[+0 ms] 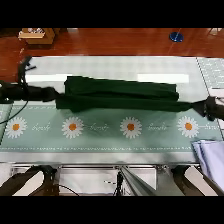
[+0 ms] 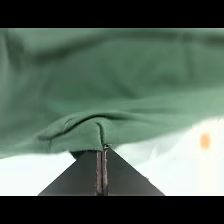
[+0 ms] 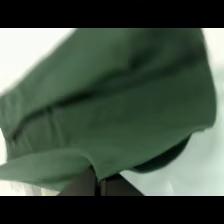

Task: Fold the shirts.

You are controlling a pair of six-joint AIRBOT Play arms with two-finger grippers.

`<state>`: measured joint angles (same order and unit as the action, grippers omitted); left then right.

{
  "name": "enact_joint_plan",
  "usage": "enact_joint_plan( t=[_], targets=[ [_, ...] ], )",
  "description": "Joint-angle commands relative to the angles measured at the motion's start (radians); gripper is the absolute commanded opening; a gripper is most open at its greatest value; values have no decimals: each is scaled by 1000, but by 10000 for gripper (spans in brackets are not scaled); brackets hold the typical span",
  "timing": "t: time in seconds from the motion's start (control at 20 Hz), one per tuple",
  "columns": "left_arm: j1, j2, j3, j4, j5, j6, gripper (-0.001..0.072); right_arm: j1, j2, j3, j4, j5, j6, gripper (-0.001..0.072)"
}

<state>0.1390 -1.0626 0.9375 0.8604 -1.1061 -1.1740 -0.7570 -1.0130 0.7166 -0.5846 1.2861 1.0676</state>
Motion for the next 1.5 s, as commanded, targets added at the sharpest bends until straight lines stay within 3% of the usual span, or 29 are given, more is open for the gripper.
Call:
enact_joint_plan(
  t=[0.0,0.15,0.4,0.6,0.8,1.2,1.45],
  targets=[
    [0,-43,53,-105,99,-5,32,1,3,69,84,-58,6,20],
    [-10,-139,99,-154,110,39,33,1,0,69,81,-126,16,20],
    [-15,-317,216,-154,104,38,33,1,-31,69,71,-206,25,20],
    [-15,-412,272,-154,77,37,33,124,-119,69,-47,-279,66,20],
    [-15,-443,278,-150,79,46,32,239,-183,81,-26,-515,115,20],
    [-21,-500,278,-142,86,67,32,407,-394,315,-27,-648,117,20],
    [-21,-527,278,-142,93,69,33,436,-465,335,-93,-666,117,20]
  ],
)
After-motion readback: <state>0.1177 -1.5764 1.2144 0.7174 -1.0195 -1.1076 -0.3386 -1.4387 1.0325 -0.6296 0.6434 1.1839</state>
